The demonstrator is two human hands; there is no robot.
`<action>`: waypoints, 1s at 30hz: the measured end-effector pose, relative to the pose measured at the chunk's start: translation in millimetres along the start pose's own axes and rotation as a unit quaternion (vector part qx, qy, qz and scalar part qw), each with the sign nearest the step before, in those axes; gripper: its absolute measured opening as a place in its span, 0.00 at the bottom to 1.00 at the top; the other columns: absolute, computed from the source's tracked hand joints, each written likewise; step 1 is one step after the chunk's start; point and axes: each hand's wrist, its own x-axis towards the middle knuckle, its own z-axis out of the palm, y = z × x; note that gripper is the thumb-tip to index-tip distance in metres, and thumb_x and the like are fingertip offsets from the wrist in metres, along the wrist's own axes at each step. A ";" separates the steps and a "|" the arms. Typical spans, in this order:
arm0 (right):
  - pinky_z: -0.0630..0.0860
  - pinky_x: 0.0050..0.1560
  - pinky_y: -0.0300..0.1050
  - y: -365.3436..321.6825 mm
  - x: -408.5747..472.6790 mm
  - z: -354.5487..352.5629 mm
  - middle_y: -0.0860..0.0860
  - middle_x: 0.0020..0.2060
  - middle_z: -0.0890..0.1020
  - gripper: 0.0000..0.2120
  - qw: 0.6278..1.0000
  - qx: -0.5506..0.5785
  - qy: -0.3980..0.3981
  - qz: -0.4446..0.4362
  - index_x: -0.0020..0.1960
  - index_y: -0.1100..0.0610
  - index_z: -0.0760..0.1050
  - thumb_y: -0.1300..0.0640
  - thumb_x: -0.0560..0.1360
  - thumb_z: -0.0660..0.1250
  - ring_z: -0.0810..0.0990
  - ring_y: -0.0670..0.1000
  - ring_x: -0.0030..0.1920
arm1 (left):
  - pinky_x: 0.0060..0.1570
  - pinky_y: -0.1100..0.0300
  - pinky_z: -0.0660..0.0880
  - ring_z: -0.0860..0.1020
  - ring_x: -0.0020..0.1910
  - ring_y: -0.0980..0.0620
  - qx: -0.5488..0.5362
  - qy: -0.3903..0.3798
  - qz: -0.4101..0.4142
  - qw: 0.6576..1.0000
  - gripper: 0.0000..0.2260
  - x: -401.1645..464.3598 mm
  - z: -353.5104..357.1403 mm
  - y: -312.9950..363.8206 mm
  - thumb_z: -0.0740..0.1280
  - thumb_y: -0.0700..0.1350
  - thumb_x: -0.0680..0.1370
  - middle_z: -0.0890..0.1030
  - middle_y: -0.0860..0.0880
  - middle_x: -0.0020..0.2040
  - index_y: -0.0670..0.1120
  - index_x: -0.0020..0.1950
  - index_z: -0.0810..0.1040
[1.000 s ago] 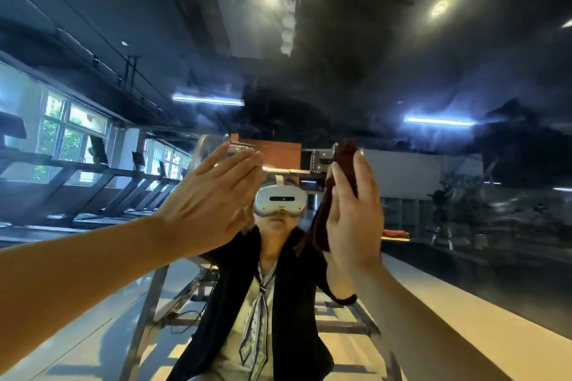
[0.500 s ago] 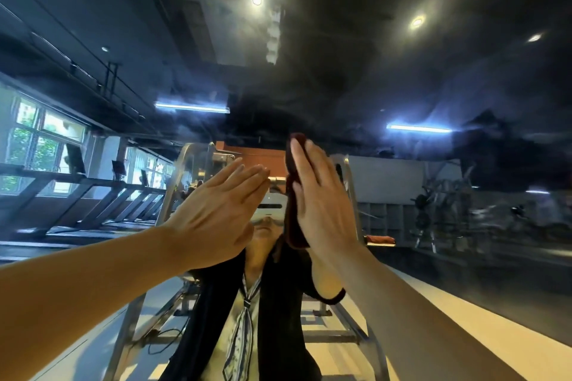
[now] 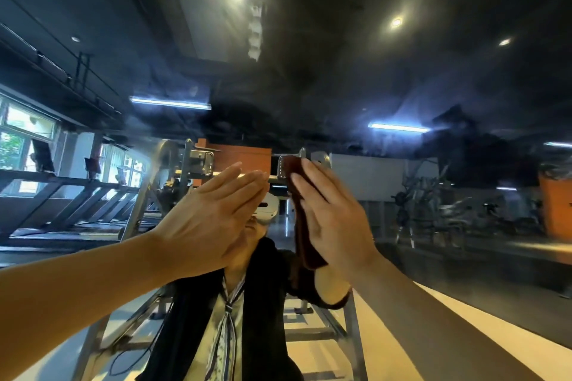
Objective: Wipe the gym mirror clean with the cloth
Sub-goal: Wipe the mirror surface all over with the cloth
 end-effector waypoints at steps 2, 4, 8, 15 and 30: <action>0.66 0.70 0.54 -2.1 6.7 0.2 0.57 0.72 0.73 0.22 1.000 -0.002 -0.018 -0.014 0.69 0.60 0.75 0.59 0.76 0.66 0.66 0.55 0.74 | 0.73 0.44 0.59 0.69 0.73 0.43 0.014 -0.009 0.015 1.000 0.26 -1.3 1.0 -5.2 0.53 0.52 0.81 0.72 0.39 0.72 0.38 0.71 0.73; 0.68 0.69 0.56 16.2 -19.7 -8.3 0.56 0.72 0.71 0.18 0.999 -0.020 -0.030 -0.036 0.69 0.59 0.74 0.55 0.82 0.60 0.66 0.56 0.74 | 0.73 0.44 0.58 0.67 0.74 0.43 0.025 -0.023 0.025 0.999 0.27 -4.4 2.3 -12.3 0.55 0.53 0.80 0.70 0.39 0.74 0.38 0.73 0.72; 0.67 0.66 0.63 48.7 -70.2 -32.8 0.54 0.73 0.67 0.23 0.998 -0.042 -0.052 -0.001 0.71 0.56 0.69 0.48 0.87 0.42 0.66 0.56 0.73 | 0.75 0.45 0.56 0.67 0.75 0.42 0.021 -0.029 0.014 0.999 0.27 -12.9 -1.7 -24.6 0.55 0.53 0.81 0.69 0.39 0.74 0.38 0.74 0.69; 0.68 0.70 0.60 -28.9 43.1 22.6 0.60 0.73 0.70 0.19 0.996 0.023 0.044 0.069 0.71 0.63 0.72 0.59 0.82 0.59 0.67 0.61 0.73 | 0.75 0.42 0.59 0.68 0.74 0.39 0.021 -0.012 -0.068 0.997 0.26 -56.3 -21.4 -68.0 0.50 0.52 0.84 0.71 0.37 0.73 0.36 0.74 0.69; 0.69 0.70 0.57 -131.9 167.4 67.1 0.59 0.72 0.72 0.23 0.997 0.023 0.015 -0.075 0.70 0.58 0.74 0.56 0.76 0.66 0.70 0.62 0.72 | 0.77 0.49 0.51 0.71 0.71 0.36 0.100 -0.037 -0.226 0.968 0.30 -104.4 -35.9 -125.8 0.55 0.51 0.77 0.72 0.32 0.70 0.31 0.71 0.70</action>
